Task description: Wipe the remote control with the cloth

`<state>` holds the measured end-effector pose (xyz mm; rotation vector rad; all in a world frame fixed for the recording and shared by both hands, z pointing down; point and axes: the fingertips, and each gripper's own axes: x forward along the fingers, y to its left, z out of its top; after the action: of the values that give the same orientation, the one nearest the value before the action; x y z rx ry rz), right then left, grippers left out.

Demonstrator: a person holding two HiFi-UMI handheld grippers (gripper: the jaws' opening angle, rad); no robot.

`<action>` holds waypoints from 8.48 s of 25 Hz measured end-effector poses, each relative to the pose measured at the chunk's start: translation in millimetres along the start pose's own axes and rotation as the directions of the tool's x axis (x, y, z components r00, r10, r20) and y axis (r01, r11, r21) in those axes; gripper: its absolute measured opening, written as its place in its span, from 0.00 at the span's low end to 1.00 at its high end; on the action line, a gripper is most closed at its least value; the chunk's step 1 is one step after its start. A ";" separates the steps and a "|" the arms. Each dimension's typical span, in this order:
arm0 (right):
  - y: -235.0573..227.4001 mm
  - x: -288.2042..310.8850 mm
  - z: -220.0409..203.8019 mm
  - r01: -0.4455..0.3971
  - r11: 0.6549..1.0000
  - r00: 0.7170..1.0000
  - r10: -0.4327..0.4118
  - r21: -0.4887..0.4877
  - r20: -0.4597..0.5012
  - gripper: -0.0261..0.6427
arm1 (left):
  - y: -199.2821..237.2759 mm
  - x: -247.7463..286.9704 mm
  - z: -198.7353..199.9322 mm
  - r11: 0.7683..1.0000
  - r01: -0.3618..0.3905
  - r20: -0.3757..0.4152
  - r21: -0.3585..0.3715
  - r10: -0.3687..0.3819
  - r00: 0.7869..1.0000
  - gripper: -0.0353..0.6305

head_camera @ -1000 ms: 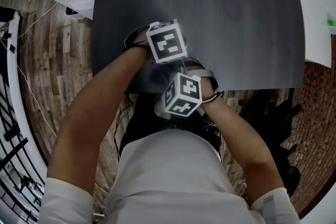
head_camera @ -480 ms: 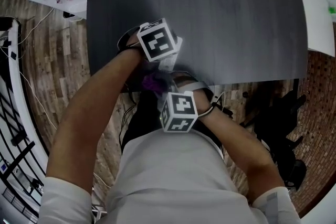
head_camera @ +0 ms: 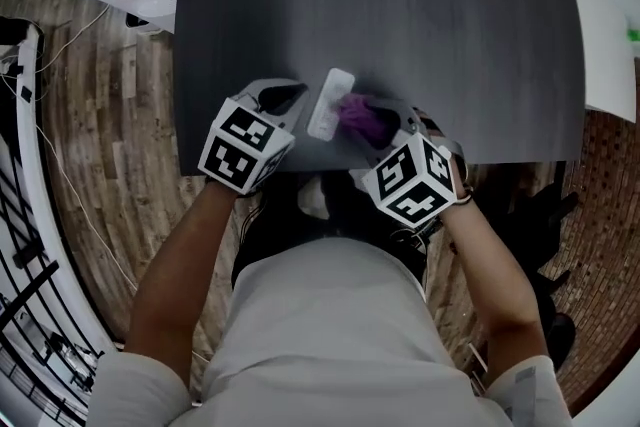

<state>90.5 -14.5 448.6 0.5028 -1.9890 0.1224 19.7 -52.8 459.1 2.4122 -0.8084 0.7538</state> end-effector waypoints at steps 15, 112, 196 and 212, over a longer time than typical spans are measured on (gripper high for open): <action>-59.7 48.0 10.1 0.088 0.992 0.985 -0.100 -0.088 -0.142 0.23 | -59.0 6.9 -85.1 0.998 0.032 -0.149 -0.061 -0.041 0.988 0.06; 20.6 24.5 20.0 -0.359 0.578 0.915 0.061 0.733 0.400 0.23 | -29.3 33.6 -60.5 0.973 0.116 -0.109 -0.198 -0.139 0.984 0.06; -33.5 3.8 56.2 -0.363 0.445 0.891 -0.093 0.819 0.445 0.23 | 64.2 -29.3 -35.9 0.972 0.010 0.001 -0.234 -0.010 1.000 0.06; -24.5 -233.0 94.2 -0.342 0.596 0.683 -0.372 0.726 0.628 0.23 | -7.2 -191.9 45.5 0.825 0.402 0.583 -0.397 -0.112 0.805 0.06</action>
<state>109.7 3.5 197.4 1.3519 -2.6663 1.0265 -89.1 0.0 303.3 2.1731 -0.7195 -0.2657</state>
